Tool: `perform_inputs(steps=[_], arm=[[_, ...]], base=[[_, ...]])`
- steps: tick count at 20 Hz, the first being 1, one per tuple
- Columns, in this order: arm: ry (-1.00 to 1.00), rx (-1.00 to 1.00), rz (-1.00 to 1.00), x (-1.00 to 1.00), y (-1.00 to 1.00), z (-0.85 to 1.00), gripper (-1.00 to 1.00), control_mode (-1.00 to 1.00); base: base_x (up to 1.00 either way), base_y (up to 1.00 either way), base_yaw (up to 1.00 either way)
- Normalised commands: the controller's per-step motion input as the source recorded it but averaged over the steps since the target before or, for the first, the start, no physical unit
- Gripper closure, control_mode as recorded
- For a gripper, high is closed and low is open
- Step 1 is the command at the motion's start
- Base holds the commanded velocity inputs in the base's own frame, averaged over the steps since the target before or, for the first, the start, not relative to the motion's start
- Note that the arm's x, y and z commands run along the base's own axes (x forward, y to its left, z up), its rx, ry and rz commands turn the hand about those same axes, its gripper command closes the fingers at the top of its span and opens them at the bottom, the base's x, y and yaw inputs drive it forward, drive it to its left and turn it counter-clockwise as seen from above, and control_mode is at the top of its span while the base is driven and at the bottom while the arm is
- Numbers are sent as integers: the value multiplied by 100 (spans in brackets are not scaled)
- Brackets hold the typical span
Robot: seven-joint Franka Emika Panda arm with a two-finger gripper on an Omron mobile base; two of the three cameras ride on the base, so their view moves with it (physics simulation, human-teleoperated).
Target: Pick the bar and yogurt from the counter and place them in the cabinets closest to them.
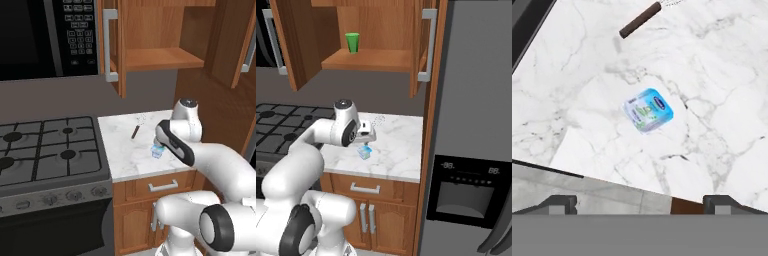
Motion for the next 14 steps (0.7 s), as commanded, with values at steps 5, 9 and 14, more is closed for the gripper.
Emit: perform_inputs(steps=[5,9,14], arm=[[9,0,1,27,0,-32,-100,-100],[9,0,1,23,0,-29,-100,-100],[6,0,1,16,0,-24,-100,-100]], base=[[0,0,0],[0,0,0],[0,0,0]])
